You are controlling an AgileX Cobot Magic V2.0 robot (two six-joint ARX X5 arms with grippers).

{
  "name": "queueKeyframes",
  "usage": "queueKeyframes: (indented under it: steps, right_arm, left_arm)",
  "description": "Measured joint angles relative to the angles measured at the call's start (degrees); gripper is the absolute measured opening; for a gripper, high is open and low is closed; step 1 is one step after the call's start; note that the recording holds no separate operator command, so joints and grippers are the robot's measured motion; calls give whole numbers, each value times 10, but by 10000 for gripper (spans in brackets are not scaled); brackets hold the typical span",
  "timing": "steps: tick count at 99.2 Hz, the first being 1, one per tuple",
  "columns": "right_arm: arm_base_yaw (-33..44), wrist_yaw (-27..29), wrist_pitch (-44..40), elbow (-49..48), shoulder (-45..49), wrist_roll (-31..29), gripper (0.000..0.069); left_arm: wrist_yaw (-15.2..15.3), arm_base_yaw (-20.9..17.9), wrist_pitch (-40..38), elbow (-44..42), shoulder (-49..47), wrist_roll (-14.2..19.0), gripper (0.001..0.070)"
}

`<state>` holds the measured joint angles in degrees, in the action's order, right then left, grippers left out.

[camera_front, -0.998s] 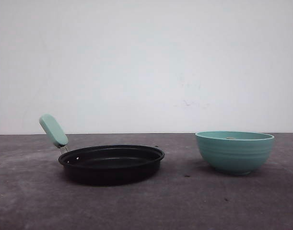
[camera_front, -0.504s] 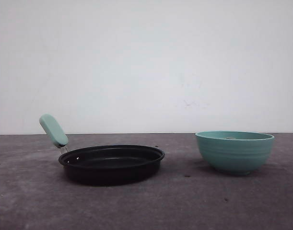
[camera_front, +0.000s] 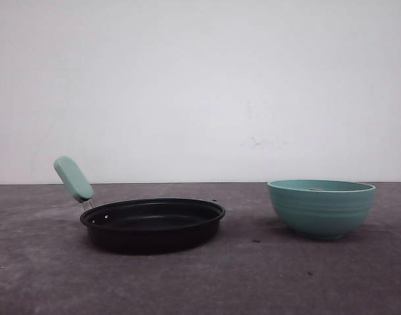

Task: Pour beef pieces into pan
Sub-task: 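Grasp the black pan by its mint-green handle with the left gripper and lift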

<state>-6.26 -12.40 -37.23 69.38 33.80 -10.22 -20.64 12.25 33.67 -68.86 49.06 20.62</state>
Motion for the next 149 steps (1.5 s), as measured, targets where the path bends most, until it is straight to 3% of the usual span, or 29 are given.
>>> queueKeyframes:
  steps: [10,20,41,52,64,77,103,120,143,149]
  right_arm:
    - [0,4,-3,0,1,0,682]
    - [0,4,-8,0,1,0,682]
    - [0,4,-32,0,2,0,682]
    - [0,4,-47,0,2,0,682]
    - [0,4,-59,0,2,0,682]
    - [0,4,-69,0,2,1,682]
    - [0,5,-92,0,2,4,682]
    - [0,17,-99,0,2,10,682]
    - [0,19,-101,0,2,10,682]
    - [0,19,-102,0,2,10,682]
  left_arm:
    - [10,2,-36,60,0,8,597]
    - [12,2,-93,149,6,38,598]
    - [12,2,-281,347,40,173,598]
    - [12,2,-348,384,87,225,598]
    - [7,2,-385,384,158,244,598]
    - [-23,4,-447,384,241,261,598]
    - [-24,7,-537,384,354,290,588]
    - [-16,7,-580,384,394,302,472]
    - [-15,8,-623,366,432,322,429]
    - [-16,9,-626,355,438,324,376]
